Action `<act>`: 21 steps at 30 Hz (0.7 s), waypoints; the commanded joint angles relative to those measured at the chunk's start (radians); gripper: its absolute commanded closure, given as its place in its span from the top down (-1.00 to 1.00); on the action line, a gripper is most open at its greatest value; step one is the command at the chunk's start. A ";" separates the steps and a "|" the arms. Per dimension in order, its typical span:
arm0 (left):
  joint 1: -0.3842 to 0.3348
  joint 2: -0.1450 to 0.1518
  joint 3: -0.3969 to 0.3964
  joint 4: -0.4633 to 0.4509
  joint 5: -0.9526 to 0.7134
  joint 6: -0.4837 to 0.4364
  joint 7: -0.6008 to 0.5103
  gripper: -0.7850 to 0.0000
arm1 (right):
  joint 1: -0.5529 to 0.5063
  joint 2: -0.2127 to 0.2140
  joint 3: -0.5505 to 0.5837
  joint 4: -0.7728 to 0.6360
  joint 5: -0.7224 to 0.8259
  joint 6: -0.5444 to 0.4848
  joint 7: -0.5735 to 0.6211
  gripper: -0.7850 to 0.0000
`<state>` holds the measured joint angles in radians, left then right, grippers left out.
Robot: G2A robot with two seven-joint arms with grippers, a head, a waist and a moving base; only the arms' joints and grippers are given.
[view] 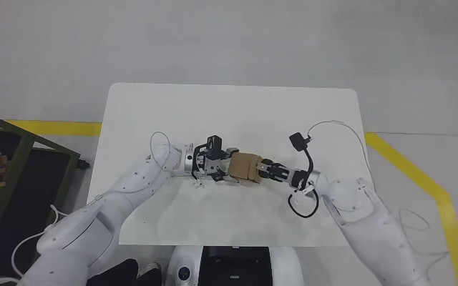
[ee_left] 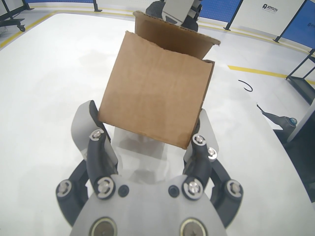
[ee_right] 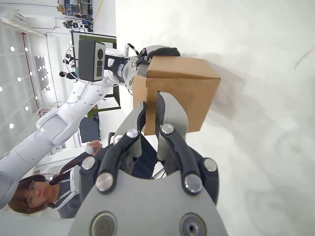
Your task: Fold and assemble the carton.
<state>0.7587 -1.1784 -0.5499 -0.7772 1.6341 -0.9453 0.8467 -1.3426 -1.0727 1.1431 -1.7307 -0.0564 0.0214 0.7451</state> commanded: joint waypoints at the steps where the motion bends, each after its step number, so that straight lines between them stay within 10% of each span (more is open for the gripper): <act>1: 0.001 0.001 -0.001 -0.002 0.001 0.001 0.000 0.72 | 0.000 -0.001 -0.002 -0.002 -0.007 0.011 -0.006 -0.78; 21: 0.010 0.005 -0.016 -0.017 0.002 -0.003 -0.010 0.71 | 0.003 -0.003 -0.025 -0.018 -0.077 0.080 -0.027 -0.65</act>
<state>0.7680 -1.1736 -0.5650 -0.7929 1.6364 -0.9481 0.8369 -1.3409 -1.0752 1.1194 -1.7495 -0.1323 0.0979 0.7199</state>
